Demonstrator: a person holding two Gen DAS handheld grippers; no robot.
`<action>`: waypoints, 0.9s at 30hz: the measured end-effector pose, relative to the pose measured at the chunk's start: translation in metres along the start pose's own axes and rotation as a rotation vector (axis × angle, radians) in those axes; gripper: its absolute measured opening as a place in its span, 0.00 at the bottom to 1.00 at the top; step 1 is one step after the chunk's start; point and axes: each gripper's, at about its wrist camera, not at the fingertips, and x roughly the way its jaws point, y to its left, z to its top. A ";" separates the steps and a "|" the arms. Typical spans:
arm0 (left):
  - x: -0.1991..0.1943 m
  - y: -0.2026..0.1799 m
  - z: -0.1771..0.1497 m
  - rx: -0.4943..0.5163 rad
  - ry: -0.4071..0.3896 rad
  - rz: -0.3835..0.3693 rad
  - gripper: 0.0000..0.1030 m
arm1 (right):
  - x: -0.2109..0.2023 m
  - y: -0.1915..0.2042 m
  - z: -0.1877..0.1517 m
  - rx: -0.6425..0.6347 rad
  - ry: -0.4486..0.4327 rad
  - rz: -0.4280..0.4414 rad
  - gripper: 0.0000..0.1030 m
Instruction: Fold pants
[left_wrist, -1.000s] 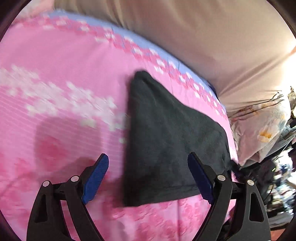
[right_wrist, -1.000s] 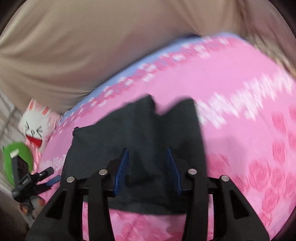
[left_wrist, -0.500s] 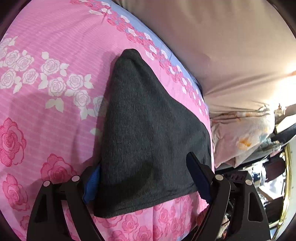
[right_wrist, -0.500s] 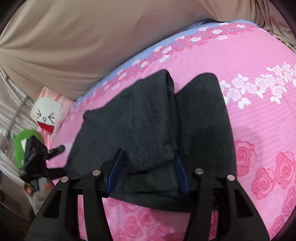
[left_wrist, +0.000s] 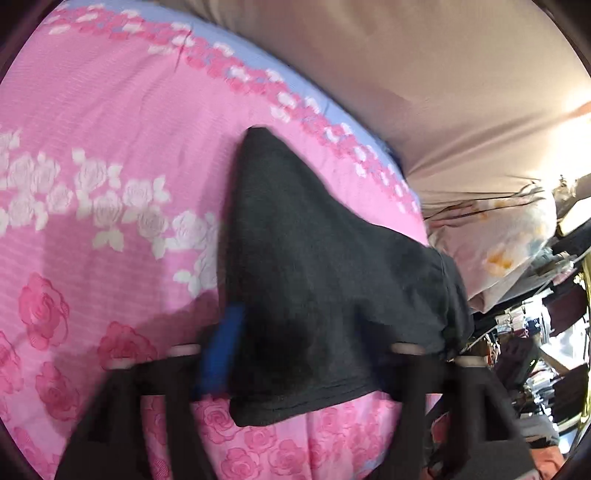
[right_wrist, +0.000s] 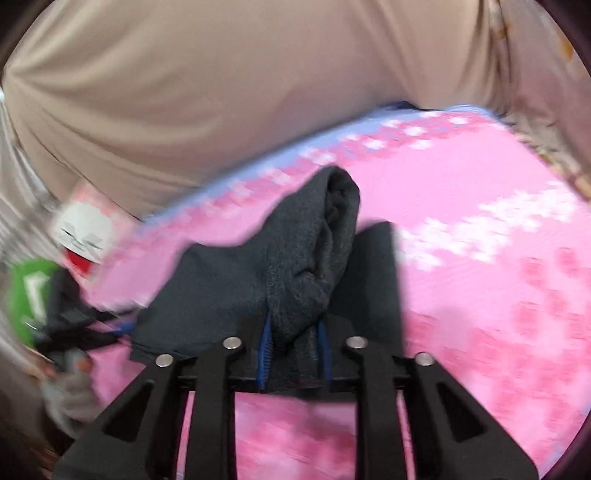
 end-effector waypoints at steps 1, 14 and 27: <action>0.006 0.003 -0.002 -0.017 0.010 0.001 0.71 | 0.012 -0.010 -0.009 0.040 0.051 -0.024 0.28; 0.027 0.003 -0.004 -0.029 0.000 -0.030 0.15 | 0.038 -0.040 0.014 0.215 0.026 0.131 0.28; -0.040 0.025 -0.027 0.008 -0.050 0.140 0.09 | -0.009 -0.012 -0.026 0.208 -0.071 0.045 0.49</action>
